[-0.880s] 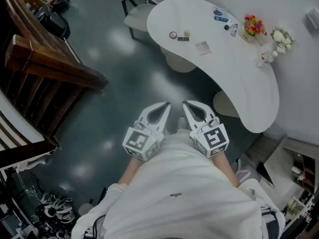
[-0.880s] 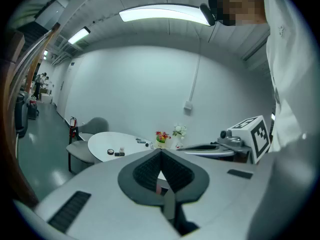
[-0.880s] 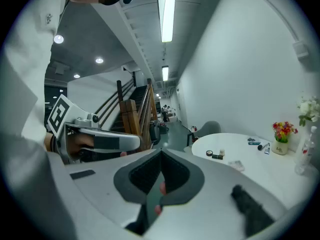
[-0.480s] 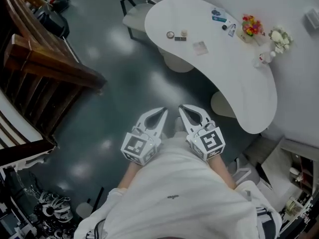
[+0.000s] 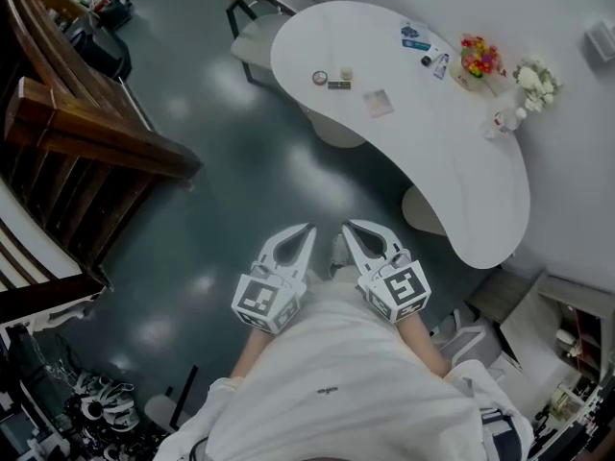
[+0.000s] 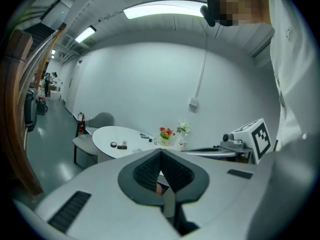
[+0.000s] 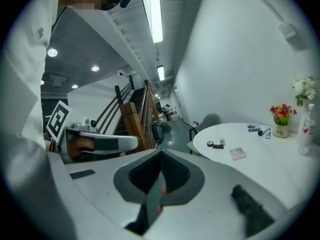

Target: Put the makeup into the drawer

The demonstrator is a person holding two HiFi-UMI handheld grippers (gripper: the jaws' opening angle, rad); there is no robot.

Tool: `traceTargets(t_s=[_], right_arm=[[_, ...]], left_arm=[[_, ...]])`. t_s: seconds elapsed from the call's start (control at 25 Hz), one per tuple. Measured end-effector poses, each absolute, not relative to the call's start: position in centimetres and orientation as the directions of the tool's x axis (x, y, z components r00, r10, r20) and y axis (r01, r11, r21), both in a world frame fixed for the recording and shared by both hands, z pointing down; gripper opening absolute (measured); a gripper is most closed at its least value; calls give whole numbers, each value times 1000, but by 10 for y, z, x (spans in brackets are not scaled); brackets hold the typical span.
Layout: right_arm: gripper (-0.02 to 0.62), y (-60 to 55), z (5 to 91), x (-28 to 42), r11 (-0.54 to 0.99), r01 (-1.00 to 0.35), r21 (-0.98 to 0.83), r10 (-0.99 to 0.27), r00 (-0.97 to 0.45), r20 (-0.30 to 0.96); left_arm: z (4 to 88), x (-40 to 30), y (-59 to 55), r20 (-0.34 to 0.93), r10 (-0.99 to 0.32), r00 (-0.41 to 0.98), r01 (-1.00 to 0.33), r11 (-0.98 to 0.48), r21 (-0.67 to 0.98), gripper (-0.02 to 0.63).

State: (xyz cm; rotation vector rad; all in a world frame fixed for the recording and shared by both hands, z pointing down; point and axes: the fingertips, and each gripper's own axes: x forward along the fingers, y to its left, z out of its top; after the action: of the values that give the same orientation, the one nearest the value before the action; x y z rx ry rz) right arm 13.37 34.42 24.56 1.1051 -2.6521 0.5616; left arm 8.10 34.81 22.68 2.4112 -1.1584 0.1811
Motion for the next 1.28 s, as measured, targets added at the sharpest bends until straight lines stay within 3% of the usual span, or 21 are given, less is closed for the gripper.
traceTargets(t_s=[0.52,1.28], right_arm=[[12,340,260,123,702,-672,-235,-589,-734,340],[14,213,272,-7,600,-788,-138,-687,-595,416]], left_arm=[[233,79,336,288,-735,614,-782,-517,348,8],[246,-46,207,291,-623,726,-688,-651,321,8]])
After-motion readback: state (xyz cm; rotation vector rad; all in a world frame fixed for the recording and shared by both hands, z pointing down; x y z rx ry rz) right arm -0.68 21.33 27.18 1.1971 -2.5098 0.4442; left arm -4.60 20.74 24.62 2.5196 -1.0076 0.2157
